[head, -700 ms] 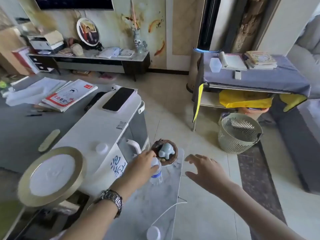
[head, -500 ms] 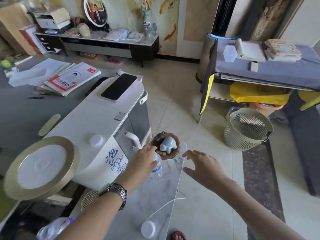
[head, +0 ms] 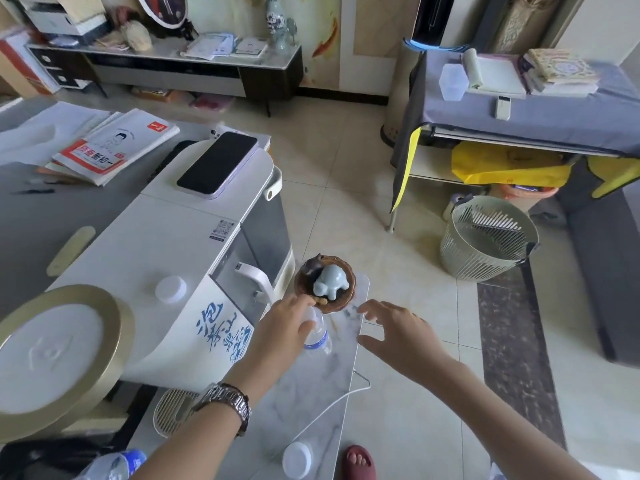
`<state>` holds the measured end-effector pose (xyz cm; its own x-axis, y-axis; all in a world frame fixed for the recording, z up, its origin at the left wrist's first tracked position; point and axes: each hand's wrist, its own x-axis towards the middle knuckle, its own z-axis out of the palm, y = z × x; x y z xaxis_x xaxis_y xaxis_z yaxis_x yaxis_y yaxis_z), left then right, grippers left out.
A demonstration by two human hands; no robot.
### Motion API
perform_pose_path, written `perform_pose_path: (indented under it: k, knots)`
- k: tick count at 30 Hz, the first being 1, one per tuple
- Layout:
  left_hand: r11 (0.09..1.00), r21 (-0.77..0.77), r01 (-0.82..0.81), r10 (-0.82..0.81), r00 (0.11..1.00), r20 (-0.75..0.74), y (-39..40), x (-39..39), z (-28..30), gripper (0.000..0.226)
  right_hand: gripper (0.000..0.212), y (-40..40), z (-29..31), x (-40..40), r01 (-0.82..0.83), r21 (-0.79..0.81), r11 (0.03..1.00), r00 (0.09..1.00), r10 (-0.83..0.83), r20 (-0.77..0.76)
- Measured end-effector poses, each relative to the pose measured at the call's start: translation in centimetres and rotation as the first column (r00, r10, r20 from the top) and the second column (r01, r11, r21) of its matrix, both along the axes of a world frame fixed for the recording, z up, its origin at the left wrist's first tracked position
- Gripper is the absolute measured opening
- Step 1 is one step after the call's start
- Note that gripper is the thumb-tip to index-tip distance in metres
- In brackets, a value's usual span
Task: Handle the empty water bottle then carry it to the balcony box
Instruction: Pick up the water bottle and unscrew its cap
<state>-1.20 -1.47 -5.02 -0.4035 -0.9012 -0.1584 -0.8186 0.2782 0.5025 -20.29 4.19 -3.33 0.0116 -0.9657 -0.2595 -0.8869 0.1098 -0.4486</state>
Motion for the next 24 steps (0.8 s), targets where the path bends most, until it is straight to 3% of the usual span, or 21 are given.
perform_pose_path:
  k: [6,9,17,24]
  knots:
    - [0.999,-0.043,-0.021,0.011,0.975,-0.221,0.7,1.0,5.2,0.028,0.053,1.4,2.2,1.1,0.072,-0.079,0.994,0.985,-0.059,0.16]
    - [0.996,-0.087,0.005,-0.027,0.967,-0.252,0.9,1.7,9.1,0.026,0.064,1.7,4.4,1.8,0.067,-0.129,0.989,0.961,-0.029,0.275]
    - [0.994,-0.103,0.027,-0.069,0.899,-0.432,1.0,3.4,18.2,0.022,0.075,1.6,10.5,4.2,0.143,-0.253,0.957,0.817,0.031,0.576]
    - [0.997,-0.072,0.038,-0.073,0.808,-0.584,0.8,3.4,21.6,0.023,0.076,1.9,14.2,4.7,0.178,-0.328,0.928,0.784,0.067,0.616]
